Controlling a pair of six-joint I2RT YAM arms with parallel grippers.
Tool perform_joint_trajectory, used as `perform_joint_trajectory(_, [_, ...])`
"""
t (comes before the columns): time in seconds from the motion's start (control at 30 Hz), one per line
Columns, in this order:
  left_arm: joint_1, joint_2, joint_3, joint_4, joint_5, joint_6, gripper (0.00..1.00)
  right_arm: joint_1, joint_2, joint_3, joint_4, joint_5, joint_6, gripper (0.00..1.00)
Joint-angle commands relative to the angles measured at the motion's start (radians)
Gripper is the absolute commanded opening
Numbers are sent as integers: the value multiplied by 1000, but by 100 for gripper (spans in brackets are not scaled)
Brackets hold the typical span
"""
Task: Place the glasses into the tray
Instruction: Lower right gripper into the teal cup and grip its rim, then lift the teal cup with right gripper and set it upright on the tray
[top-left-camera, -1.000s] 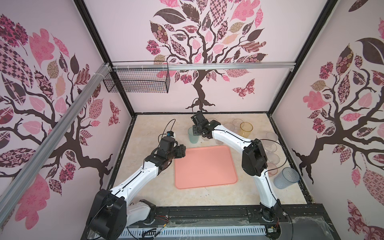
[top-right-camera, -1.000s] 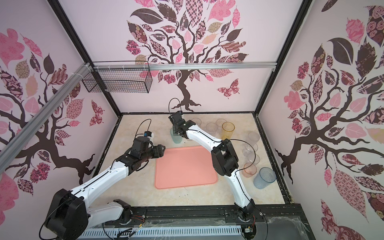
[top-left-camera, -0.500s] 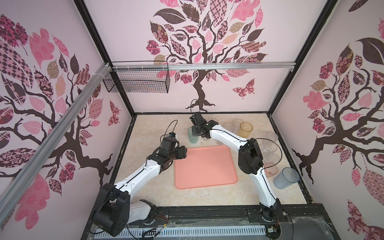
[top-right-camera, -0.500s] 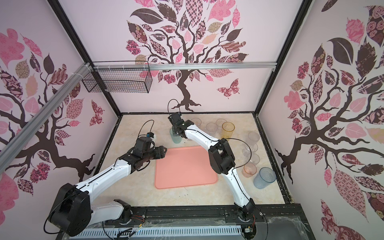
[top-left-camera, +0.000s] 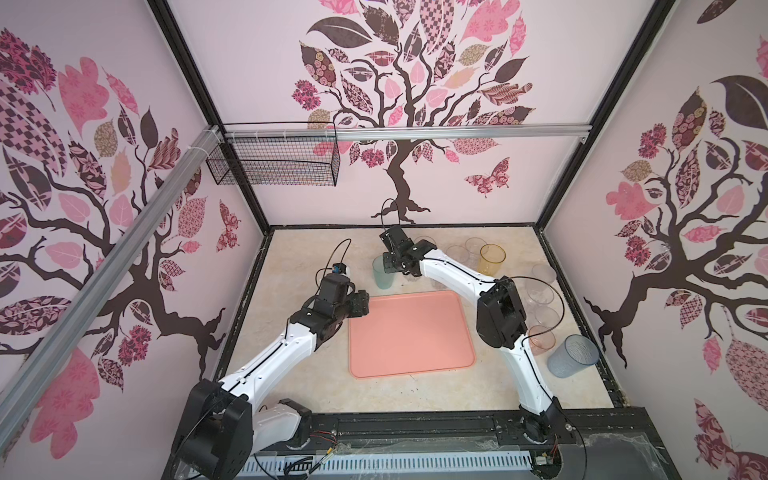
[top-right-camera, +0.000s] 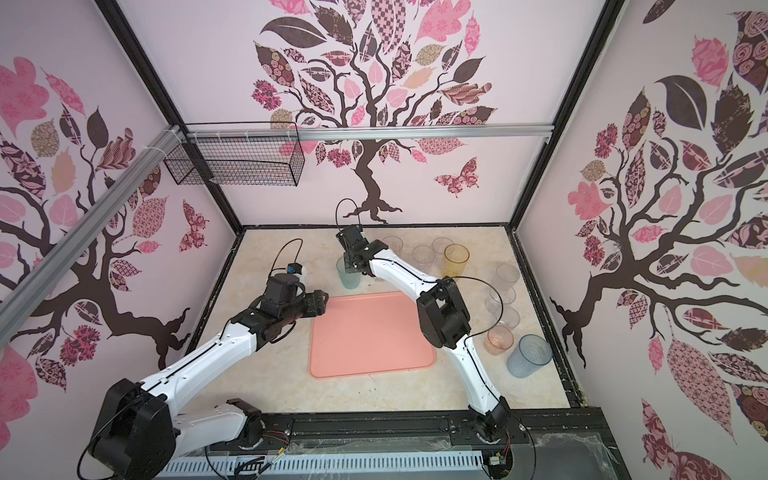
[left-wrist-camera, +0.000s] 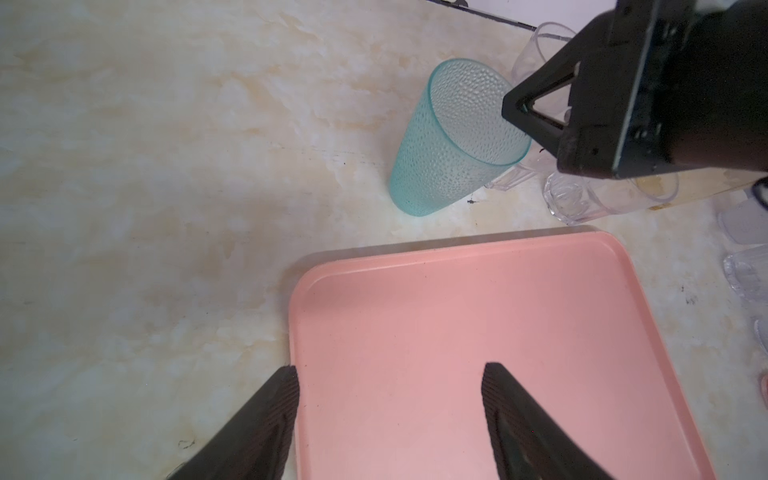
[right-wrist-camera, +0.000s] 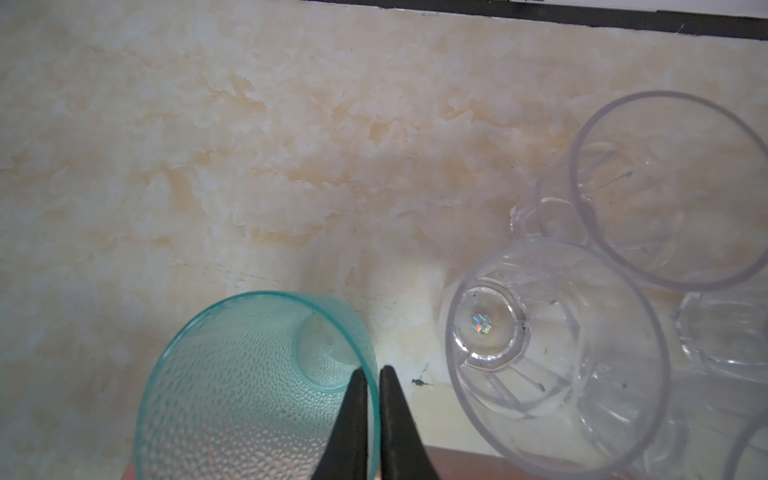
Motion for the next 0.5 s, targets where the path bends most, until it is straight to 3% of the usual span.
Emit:
perform_joint_trajectory(0.0, [1,-43,2,-4,-62,17,74,-2,-62,12,-1,-35,27,7])
perform_joint_trajectory(0.2, [16,-130,40,-93,-135,19,74,23,-127,26,-32,-67,46,4])
perform_joint_trajectory(0.47, [162,-242,88,-245,-136,36,74,103,-220,-17,-123,-97,41,2])
